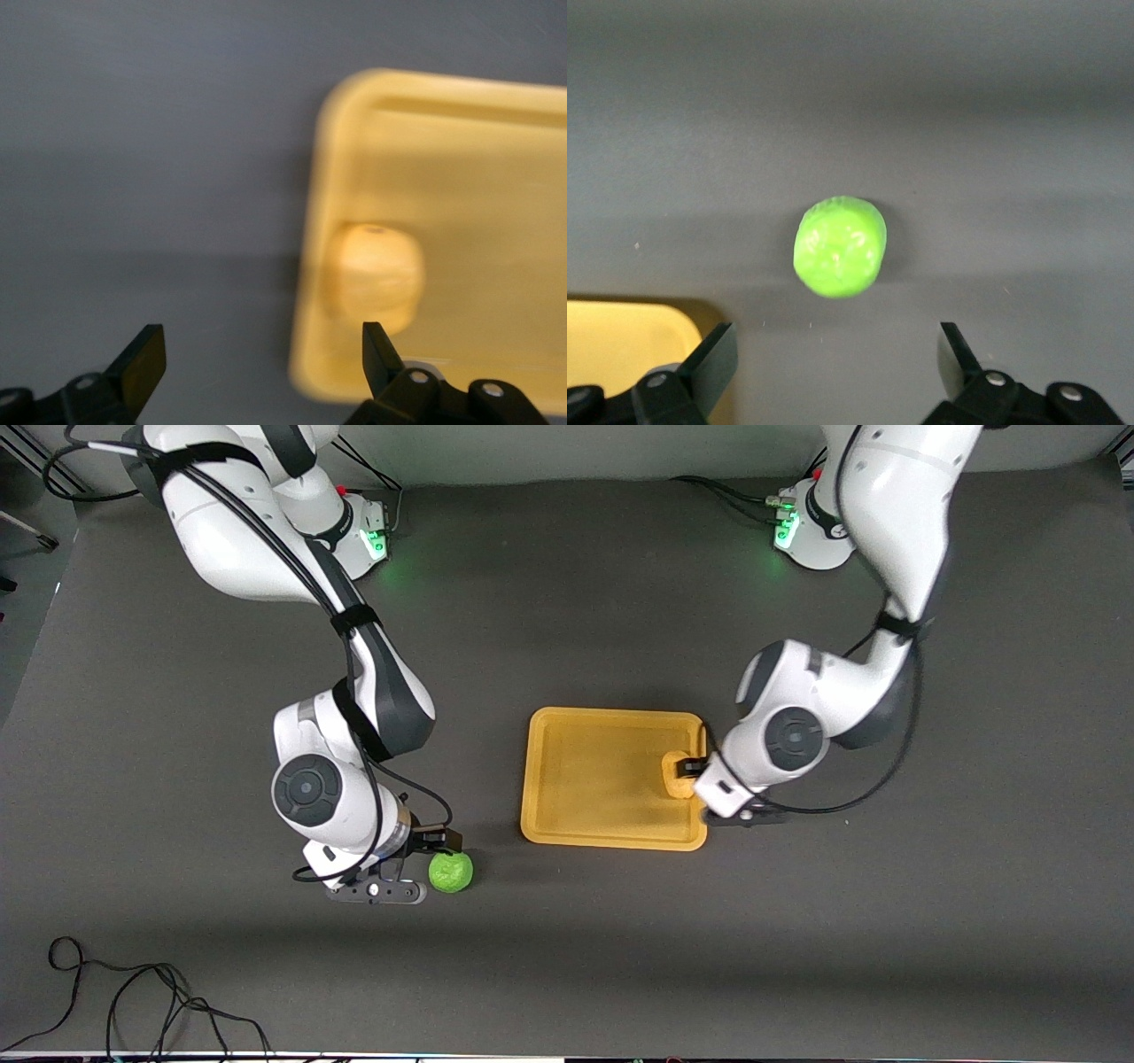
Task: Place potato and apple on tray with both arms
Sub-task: 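Release the potato on the tray and withdraw the left gripper, then lower the right gripper over the green apple and grasp it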
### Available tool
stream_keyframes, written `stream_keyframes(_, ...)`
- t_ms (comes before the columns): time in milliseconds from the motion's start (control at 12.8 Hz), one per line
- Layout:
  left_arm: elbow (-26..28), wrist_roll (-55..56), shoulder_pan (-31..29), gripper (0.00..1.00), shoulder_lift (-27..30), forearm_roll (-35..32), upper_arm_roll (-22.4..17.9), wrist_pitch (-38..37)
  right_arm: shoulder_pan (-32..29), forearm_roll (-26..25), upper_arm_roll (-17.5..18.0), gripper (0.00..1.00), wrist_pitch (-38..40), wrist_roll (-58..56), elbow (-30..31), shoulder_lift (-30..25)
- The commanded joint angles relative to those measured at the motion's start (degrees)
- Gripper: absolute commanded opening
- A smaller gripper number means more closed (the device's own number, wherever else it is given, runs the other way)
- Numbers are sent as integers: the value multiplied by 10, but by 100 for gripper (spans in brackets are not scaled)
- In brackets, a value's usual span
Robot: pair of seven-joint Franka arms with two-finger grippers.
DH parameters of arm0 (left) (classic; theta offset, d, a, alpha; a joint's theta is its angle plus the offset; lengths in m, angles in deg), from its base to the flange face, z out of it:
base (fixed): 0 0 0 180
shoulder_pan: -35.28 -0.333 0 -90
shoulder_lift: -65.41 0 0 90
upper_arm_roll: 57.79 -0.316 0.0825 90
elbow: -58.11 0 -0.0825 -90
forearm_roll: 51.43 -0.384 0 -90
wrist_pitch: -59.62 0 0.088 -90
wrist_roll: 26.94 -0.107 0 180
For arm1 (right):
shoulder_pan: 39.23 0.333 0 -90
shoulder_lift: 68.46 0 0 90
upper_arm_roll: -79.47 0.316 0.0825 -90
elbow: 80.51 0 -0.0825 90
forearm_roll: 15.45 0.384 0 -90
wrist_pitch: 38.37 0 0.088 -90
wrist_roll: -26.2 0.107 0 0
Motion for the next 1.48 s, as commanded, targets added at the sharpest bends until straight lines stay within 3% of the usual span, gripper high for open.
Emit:
stream_keyframes(0,23,-90,-51,100,119,-23,-22,-90,5,1,-3,100,-41,13,-5,29)
stream_keyframes(469,56,-265,-164,100,287,-44,-26,-132,5,-23,-3,100,-107,16,-5,87)
stream_keyframes(625,57,-326,-191,100,311,-45,-27,-126,5,-23,-3,100,-120,16,-5,98)
stream_keyframes(703,59,-328,-194,100,312,-44,-27,-125,5,-23,-3,84,-120,17,-5,98)
stream_keyframes(781,59,-326,-193,100,304,-38,-27,-113,6,-23,-3,49,-120,17,-4,98)
stream_keyframes(859,59,-320,-191,100,295,-38,-26,-103,6,-23,-3,29,-120,17,-4,97)
stream_keyframes(1094,59,-319,-187,100,293,-49,-24,-103,4,-22,-2,28,-72,17,-9,67)
stream_keyframes(1406,54,-319,-185,100,295,-54,-20,-126,4,-18,-2,29,80,18,-16,-60)
